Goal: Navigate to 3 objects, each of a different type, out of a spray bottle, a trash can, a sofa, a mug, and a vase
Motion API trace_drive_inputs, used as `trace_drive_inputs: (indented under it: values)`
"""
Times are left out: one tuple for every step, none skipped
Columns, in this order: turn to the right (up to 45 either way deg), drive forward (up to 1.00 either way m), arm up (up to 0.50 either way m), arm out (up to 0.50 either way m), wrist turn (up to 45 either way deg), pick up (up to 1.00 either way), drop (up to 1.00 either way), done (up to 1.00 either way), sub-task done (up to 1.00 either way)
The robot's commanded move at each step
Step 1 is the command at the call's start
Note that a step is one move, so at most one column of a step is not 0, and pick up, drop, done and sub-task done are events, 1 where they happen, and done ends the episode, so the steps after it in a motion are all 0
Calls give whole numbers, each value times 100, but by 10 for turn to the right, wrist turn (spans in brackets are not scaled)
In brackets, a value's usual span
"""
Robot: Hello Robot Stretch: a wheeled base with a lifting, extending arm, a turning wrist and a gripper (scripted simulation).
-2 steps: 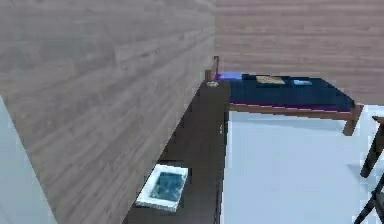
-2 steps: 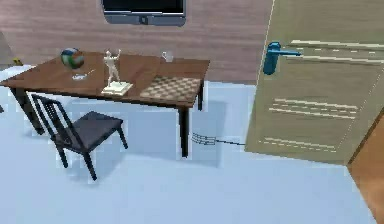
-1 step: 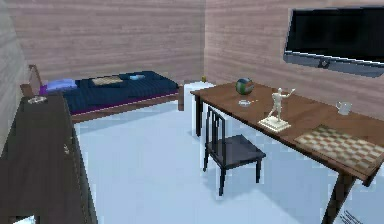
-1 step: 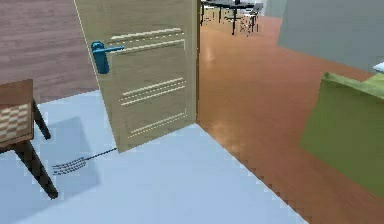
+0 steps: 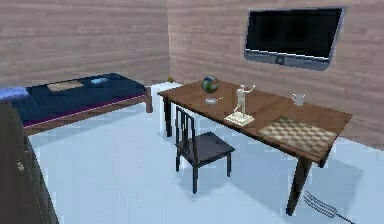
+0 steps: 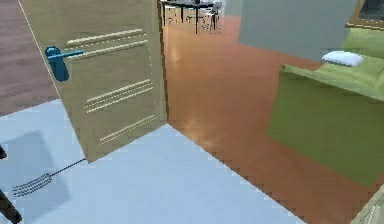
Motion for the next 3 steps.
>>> trace_drive_inputs:
  values:
    - [0,5,0,0,0,0,0,0,0]
    - [0,55,0,0,0,0,0,0,0]
    - [-450,0,0,0,0,0,0,0,0]
